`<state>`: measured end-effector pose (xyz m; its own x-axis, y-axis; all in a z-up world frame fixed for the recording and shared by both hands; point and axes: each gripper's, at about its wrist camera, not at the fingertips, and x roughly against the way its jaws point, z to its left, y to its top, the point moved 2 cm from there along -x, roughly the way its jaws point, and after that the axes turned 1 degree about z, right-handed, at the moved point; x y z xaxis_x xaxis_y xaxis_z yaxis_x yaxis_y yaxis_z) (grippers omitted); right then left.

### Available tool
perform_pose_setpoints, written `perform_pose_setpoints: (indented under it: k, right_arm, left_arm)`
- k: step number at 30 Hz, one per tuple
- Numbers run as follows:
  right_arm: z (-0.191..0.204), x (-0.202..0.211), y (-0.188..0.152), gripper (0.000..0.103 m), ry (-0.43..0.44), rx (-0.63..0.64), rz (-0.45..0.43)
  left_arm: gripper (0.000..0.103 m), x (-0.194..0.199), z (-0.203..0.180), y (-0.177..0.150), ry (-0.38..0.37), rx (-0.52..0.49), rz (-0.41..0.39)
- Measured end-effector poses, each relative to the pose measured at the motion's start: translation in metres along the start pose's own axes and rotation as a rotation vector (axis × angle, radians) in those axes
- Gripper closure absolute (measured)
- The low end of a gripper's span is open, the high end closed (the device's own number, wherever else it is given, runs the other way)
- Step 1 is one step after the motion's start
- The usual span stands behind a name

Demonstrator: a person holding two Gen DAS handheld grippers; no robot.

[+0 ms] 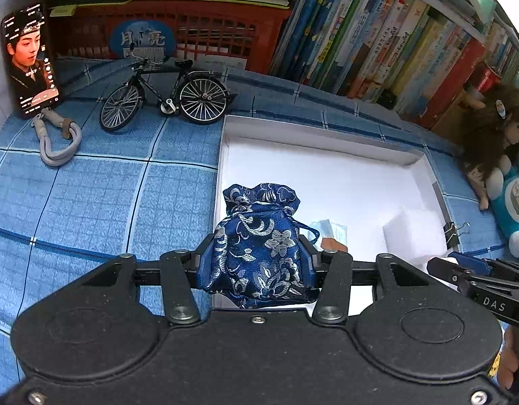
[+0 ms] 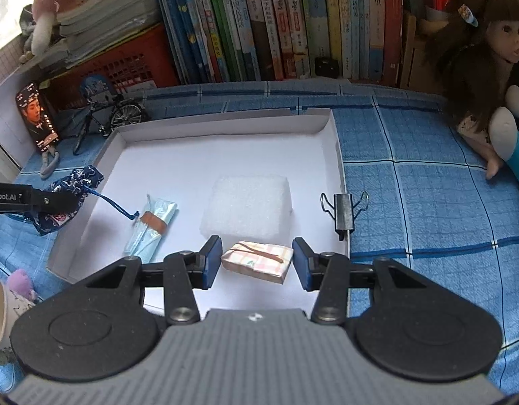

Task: Organize soft objects
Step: 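Lift and carry the pouch and paper bundle toward the white tray with both grippers, then lower the pouch into the tray and open the left gripper while the right gripper releases the paper bundle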

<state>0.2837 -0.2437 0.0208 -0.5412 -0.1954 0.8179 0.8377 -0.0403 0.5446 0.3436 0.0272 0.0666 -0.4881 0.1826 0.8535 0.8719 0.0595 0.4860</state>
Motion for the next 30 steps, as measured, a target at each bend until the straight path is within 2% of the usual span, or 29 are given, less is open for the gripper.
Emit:
perform_pose_setpoints:
  k: [20, 22, 24, 27, 30]
  right_arm:
    - [0.0, -0.02, 0.003, 0.049, -0.007, -0.003, 0.079]
    - [0.001, -0.019, 0.003, 0.049, -0.007, -0.002, 0.077]
    - [0.001, -0.019, 0.003, 0.039, -0.009, -0.005, 0.075]
    - [0.001, -0.017, 0.003, 0.034, -0.002, -0.017, 0.074]
    - [0.002, -0.012, 0.003, 0.029, 0.001, -0.028, 0.06]
  left_arm:
    - [0.055, -0.029, -0.009, -0.006, -0.042, 0.001, 0.096]
    - [0.053, -0.029, -0.011, -0.007, -0.057, -0.003, 0.099]
    - [0.045, -0.027, -0.012, -0.007, -0.065, -0.004, 0.089]
    - [0.034, -0.02, -0.016, -0.007, -0.077, -0.02, 0.068]
    - [0.032, -0.011, -0.018, -0.008, -0.082, -0.03, 0.043]
